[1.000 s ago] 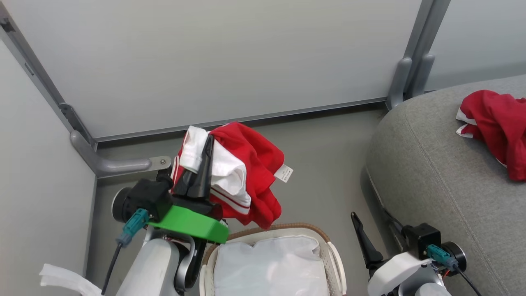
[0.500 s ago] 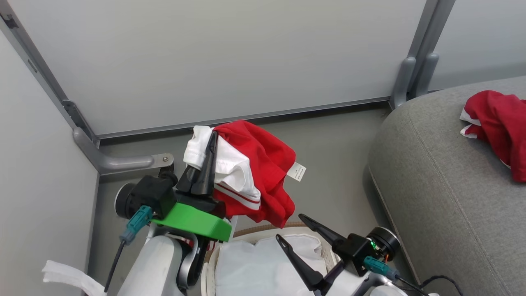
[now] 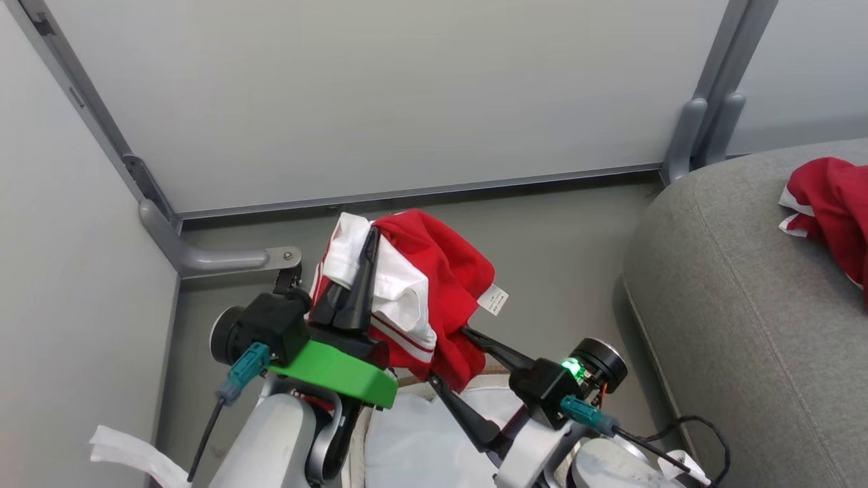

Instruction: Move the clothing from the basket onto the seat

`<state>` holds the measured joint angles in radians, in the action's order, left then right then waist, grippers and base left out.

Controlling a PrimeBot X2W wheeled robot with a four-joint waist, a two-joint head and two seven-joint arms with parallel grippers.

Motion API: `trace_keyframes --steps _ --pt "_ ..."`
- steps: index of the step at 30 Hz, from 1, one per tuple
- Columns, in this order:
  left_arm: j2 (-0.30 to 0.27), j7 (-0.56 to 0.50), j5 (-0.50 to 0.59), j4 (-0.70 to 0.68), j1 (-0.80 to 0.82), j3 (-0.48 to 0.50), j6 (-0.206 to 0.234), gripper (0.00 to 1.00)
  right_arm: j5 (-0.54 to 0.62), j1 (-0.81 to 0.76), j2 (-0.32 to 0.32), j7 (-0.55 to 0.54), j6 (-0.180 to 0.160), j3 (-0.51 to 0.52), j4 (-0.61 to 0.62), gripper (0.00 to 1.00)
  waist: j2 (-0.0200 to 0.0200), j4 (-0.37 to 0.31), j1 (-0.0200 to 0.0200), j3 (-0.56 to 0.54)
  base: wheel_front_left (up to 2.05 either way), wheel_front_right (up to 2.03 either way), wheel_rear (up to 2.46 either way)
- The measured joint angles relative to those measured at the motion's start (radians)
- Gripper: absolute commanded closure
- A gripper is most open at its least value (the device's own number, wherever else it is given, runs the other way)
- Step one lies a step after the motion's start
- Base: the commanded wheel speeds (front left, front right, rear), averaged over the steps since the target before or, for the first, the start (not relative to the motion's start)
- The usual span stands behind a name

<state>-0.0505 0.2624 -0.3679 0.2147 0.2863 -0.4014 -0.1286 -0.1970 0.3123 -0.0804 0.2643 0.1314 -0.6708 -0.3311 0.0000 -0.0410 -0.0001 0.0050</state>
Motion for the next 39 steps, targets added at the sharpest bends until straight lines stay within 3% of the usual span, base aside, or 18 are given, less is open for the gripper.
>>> trace_keyframes --steps 10,11,13,31,32,33,39 --pt "0.000 0.000 -0.019 0.002 0.013 -0.059 0.000 1.00 0.020 0.034 0.028 0.000 0.000 0.006 -0.106 0.03 0.0000 0.054 0.0000 0.003 0.00 0.00 0.00" --pt "0.000 0.000 -0.021 0.002 0.013 -0.064 0.000 1.00 0.007 0.035 0.029 0.000 0.000 0.002 -0.106 0.54 0.0000 0.058 0.0000 0.003 0.00 0.00 0.00" --pt "0.000 0.000 -0.028 0.001 0.013 -0.073 0.000 1.00 -0.010 0.037 0.031 0.000 0.000 -0.002 -0.110 0.98 0.0000 0.065 0.0000 0.003 0.00 0.00 0.00" --pt "0.000 0.000 -0.036 -0.003 0.014 -0.078 0.000 1.00 -0.063 0.045 0.031 0.000 0.000 -0.002 -0.129 1.00 0.0000 0.059 0.0000 0.010 0.00 0.00 0.00" --pt "0.000 0.000 -0.036 -0.004 0.014 -0.075 0.000 0.90 -0.063 0.045 0.031 0.000 0.000 -0.001 -0.128 1.00 0.0000 0.057 0.0000 0.011 0.00 0.00 0.00" --pt "0.000 0.000 -0.037 -0.002 0.014 -0.074 0.000 0.00 -0.063 0.045 0.031 0.000 0.000 0.000 -0.127 1.00 0.0000 0.055 0.0000 0.011 0.00 0.00 0.00" --pt "0.001 0.000 -0.038 0.008 0.014 -0.059 0.005 0.00 -0.061 0.043 0.031 0.000 0.000 0.012 -0.108 1.00 0.0000 0.037 0.0001 0.013 0.00 0.00 0.00"
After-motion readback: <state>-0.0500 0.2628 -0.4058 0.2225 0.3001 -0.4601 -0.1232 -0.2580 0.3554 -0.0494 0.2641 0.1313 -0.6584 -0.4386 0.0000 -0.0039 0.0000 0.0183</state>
